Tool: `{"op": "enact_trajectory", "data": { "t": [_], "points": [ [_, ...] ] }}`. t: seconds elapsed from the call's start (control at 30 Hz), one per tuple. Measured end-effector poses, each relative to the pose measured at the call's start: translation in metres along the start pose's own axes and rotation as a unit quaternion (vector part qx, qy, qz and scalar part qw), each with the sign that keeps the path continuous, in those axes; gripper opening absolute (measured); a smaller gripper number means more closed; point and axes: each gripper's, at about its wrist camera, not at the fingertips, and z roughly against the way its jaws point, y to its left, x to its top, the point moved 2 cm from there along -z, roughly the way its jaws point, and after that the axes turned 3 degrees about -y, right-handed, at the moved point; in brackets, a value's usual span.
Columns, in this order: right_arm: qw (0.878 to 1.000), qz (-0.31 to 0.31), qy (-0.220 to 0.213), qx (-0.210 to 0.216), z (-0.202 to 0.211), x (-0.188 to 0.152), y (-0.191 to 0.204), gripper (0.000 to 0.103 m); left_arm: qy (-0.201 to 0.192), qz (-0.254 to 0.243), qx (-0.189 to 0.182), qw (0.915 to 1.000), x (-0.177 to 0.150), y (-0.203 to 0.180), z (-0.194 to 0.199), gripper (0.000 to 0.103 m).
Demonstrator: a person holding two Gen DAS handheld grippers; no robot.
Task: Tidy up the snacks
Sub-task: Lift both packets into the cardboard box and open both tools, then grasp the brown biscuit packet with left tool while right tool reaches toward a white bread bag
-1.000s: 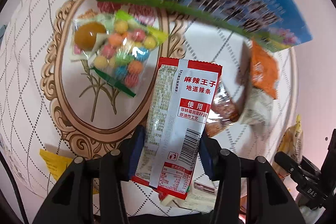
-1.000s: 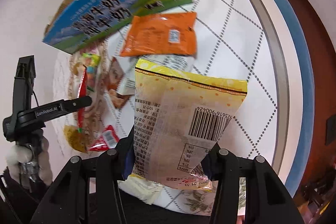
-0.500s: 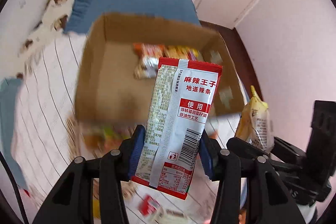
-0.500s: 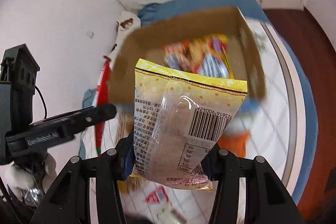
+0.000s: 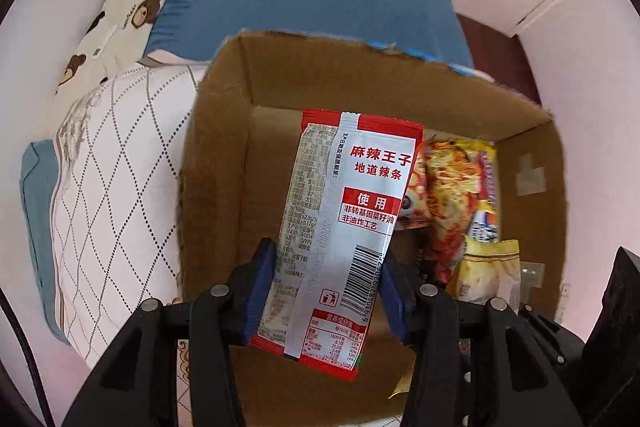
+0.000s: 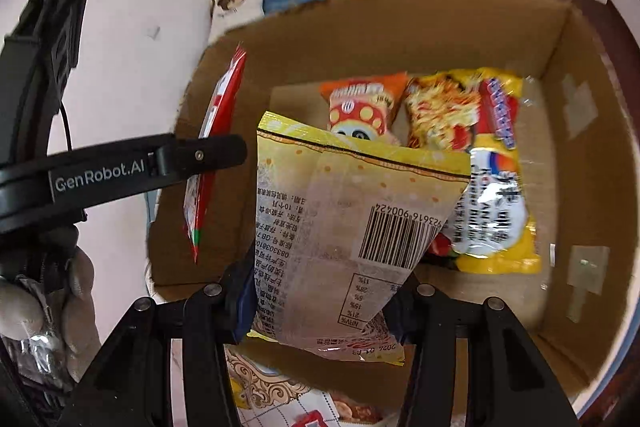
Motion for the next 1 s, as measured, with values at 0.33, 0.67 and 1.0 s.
{"op": "enact_trajectory", "data": {
  "t": [0.33,0.67,1.0],
  "points": [
    [0.998,-0.013,0.028,-0.053,-0.025,0.012,-0.02,0.099,-0.004,0.004,0.002,1.0,0.009,0.007,-0.015,0.093],
    [0.991,0.007,-0.028,-0.13,0.017,0.0,-0.045,0.099,-0.033,-0.013,0.007,0.9993,-0.015,-0.004,0.004,0.093],
    [0.982,0.024,-0.094,-0.165,0.081,-0.03,-0.035,0.099,-0.106,-0.022,0.008,0.9941,-0.071,-0.006,0.042,0.093]
  ]
}}
